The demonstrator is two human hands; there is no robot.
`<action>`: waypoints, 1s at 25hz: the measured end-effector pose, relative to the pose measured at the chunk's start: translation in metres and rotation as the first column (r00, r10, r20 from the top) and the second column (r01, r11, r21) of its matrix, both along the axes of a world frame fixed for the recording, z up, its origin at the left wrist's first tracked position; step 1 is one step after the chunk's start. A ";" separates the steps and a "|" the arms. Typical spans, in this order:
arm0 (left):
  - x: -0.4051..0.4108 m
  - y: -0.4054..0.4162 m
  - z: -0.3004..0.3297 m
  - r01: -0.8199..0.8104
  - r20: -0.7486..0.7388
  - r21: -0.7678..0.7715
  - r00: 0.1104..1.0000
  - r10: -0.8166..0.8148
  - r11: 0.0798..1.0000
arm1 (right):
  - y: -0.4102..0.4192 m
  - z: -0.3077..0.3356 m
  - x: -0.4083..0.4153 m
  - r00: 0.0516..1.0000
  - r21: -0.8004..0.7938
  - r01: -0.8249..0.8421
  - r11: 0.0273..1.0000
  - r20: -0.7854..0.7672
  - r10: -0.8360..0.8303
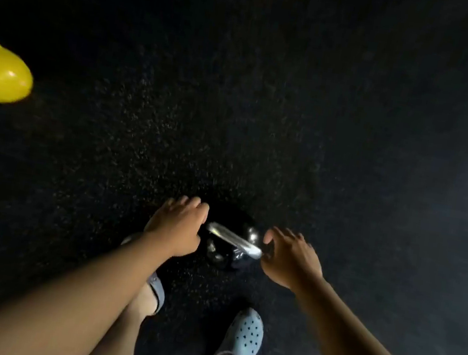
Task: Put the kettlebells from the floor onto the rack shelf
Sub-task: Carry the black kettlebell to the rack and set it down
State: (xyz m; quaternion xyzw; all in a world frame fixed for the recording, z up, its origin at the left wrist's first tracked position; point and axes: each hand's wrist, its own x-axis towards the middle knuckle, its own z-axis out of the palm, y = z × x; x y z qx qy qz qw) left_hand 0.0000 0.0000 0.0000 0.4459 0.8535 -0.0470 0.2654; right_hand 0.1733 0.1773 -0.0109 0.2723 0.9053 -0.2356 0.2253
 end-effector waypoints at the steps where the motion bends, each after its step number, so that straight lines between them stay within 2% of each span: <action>1: -0.003 0.009 -0.027 0.023 0.010 -0.028 1.000 -0.022 0.999 | 0.000 -0.026 -0.001 0.999 -0.003 -0.009 1.000 0.041 0.009; 3: -0.009 0.022 -0.086 0.050 0.031 -0.050 0.998 -0.048 0.998 | 0.002 -0.083 -0.005 0.994 0.021 -0.018 1.000 0.107 0.015; 6: -0.015 0.034 -0.153 0.137 0.166 -0.054 0.978 -0.127 0.989 | -0.001 -0.144 -0.006 0.984 0.011 -0.034 0.999 0.175 0.032; 8: -0.023 0.034 -0.170 0.157 0.311 0.028 0.937 -0.158 0.987 | -0.002 -0.153 -0.008 0.988 -0.038 -0.058 0.998 0.143 0.063; 9: -0.029 0.033 -0.182 0.127 0.428 0.040 0.894 -0.132 0.991 | -0.003 -0.160 -0.014 0.989 -0.068 -0.053 0.996 0.138 0.062; 11: -0.034 0.032 -0.181 0.100 0.549 0.070 0.827 -0.122 0.993 | -0.005 -0.149 -0.020 0.992 -0.118 -0.022 0.993 0.118 0.037; 16: -0.109 0.017 -0.126 -0.103 0.584 0.122 0.812 0.013 0.987 | 0.010 -0.079 -0.117 0.991 -0.235 -0.040 0.971 0.115 0.069; 19: -0.170 0.013 -0.076 -0.219 0.568 0.183 0.819 0.078 0.959 | 0.020 -0.031 -0.201 0.991 -0.240 -0.026 0.971 0.122 0.057; 22: -0.258 0.004 -0.019 -0.310 0.516 0.232 0.842 0.154 0.922 | 0.015 0.019 -0.303 0.999 -0.225 -0.016 0.974 0.041 0.026; 25: -0.354 -0.009 0.040 -0.366 0.446 0.290 0.869 0.214 0.884 | 0.008 0.070 -0.410 0.993 -0.204 -0.082 0.975 -0.099 0.063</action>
